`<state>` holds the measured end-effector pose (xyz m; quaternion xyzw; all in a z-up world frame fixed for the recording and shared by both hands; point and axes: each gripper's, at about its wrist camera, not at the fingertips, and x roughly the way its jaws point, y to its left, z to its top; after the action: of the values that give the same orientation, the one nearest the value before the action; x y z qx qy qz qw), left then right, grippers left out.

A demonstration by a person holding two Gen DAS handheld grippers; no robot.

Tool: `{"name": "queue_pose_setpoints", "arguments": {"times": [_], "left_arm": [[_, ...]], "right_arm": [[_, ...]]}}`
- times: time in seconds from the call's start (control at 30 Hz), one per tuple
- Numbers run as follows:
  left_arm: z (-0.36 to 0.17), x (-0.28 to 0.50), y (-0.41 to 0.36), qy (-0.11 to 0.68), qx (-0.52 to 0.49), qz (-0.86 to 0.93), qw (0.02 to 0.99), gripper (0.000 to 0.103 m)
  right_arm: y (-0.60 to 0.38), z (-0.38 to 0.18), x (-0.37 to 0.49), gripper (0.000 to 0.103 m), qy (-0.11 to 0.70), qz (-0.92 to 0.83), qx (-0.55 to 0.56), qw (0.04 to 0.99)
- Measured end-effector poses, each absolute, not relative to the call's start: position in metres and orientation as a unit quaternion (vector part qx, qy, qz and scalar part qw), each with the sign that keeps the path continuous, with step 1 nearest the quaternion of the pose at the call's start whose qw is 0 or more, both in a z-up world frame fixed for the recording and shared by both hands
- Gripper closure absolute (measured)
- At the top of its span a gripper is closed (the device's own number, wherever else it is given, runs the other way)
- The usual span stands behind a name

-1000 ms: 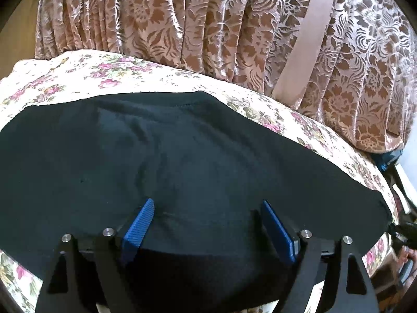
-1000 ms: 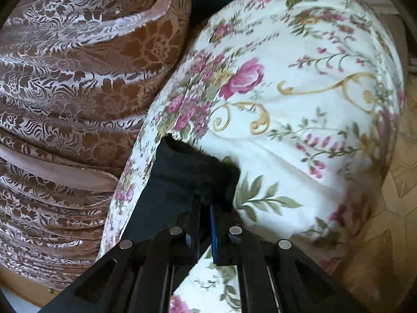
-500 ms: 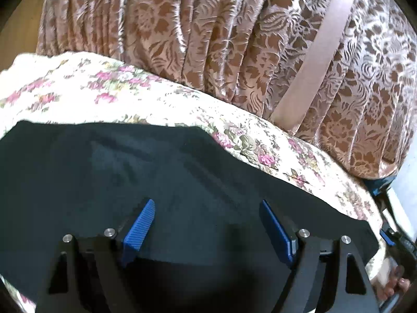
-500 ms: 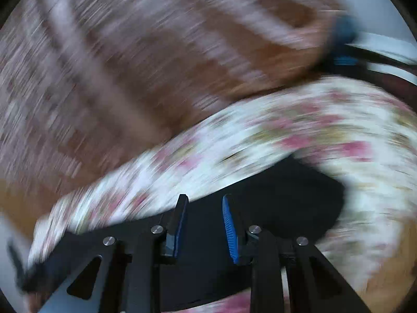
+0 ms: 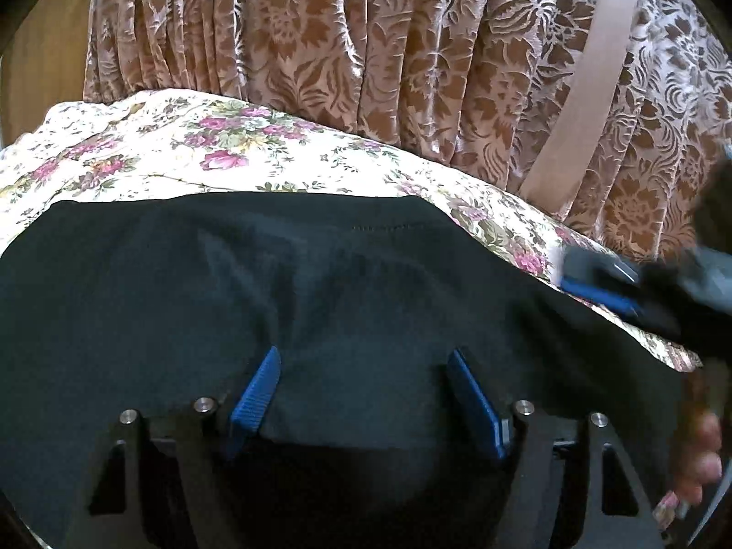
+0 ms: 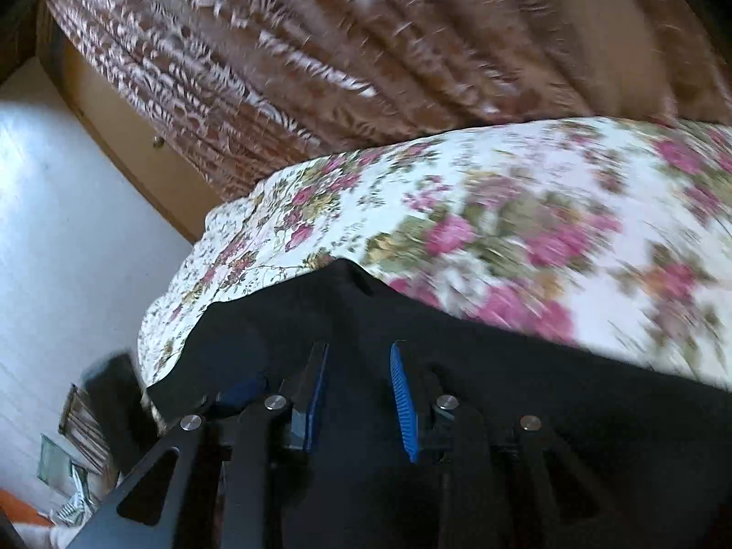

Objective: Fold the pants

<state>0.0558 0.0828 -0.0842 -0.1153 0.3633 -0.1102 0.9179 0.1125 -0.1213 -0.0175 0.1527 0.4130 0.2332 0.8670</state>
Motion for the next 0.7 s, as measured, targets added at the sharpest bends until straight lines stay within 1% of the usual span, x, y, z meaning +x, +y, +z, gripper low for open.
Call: {"name": "queue_pose_setpoints", "arguments": {"times": [0.13,0.27,0.37,0.43,0.47,0.53,0.6,0.7], "left_arm": [[-0.087,0.053,0.079,0.355,-0.101,-0.11,0.923,0.027],[-0.079,0.053,0.085,0.365,-0.101,-0.103,0.92,0.027],[-0.073,0.051,0.096,0.351,-0.064,-0.037,0.933,0.026],[-0.078,0.056,0.106,0.36,-0.059,-0.013,0.931,0.023],[-0.086,0.061,0.111,0.377,-0.067,-0.016,0.923,0.023],[-0.09,0.061,0.115,0.372,-0.075,-0.024,0.925,0.021],[-0.09,0.062,0.112,0.372,-0.063,-0.021,0.926,0.02],[-0.092,0.061,0.11,0.368,-0.057,-0.018,0.928,0.019]], "right_arm": [[-0.089,-0.025,0.157,0.075,0.429,0.234,0.135,0.862],[-0.068,-0.037,0.186,0.075,0.451,0.232,0.109,0.855],[-0.061,-0.046,0.195,0.075,0.467,0.236,0.084,0.848],[-0.063,-0.052,0.199,0.075,0.474,0.244,0.098,0.841],[-0.065,-0.054,0.202,0.075,0.475,0.245,0.11,0.838],[-0.067,-0.057,0.206,0.079,0.476,0.238,0.122,0.838],[-0.063,-0.061,0.211,0.088,0.479,0.226,0.119,0.84],[-0.052,-0.063,0.215,0.093,0.477,0.211,0.088,0.849]]}}
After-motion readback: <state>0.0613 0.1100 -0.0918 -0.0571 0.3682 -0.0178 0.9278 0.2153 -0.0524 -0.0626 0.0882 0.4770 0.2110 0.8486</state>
